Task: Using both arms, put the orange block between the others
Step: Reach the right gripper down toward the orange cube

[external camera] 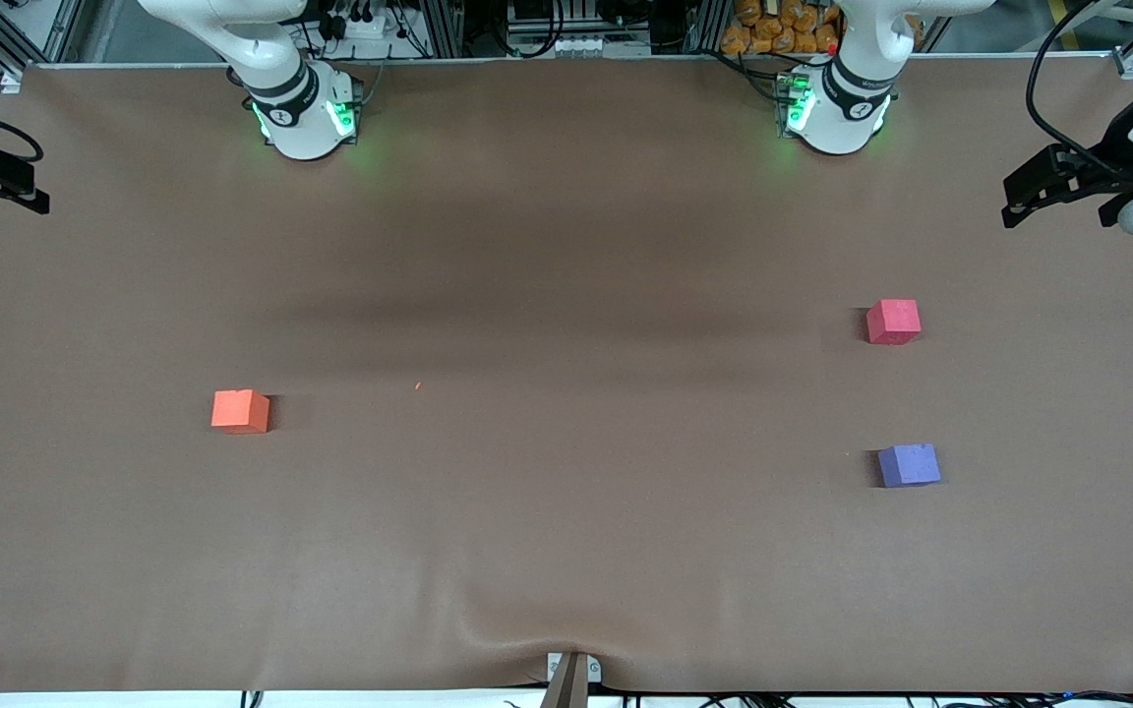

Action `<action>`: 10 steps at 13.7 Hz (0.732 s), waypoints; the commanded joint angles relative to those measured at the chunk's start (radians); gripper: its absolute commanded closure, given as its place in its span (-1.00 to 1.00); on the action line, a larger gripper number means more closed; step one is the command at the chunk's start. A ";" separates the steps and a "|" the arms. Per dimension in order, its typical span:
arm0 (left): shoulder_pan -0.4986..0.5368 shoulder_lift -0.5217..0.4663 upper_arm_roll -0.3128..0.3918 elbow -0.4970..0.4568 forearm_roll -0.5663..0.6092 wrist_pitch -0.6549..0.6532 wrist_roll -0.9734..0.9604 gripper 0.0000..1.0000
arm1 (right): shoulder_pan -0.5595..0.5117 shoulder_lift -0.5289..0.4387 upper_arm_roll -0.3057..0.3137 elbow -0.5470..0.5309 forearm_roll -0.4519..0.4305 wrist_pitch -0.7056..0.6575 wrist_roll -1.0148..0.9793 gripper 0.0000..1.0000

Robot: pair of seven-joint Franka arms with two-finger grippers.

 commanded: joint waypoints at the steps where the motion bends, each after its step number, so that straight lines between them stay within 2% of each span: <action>1: 0.002 -0.026 0.006 -0.014 -0.010 -0.008 0.020 -1.00 | 0.001 -0.017 0.003 -0.003 0.000 0.002 0.006 -1.00; 4: 0.012 -0.015 0.006 0.002 -0.008 -0.008 0.021 -1.00 | 0.003 -0.017 0.003 -0.003 -0.011 0.000 0.003 -1.00; 6: 0.013 -0.010 0.006 0.010 -0.008 -0.008 0.021 -1.00 | 0.009 -0.017 0.008 -0.001 -0.051 -0.003 0.000 -1.00; 10: 0.011 -0.018 0.000 0.004 -0.010 -0.016 0.023 -1.00 | 0.009 -0.008 0.006 -0.004 -0.043 0.020 0.003 -1.00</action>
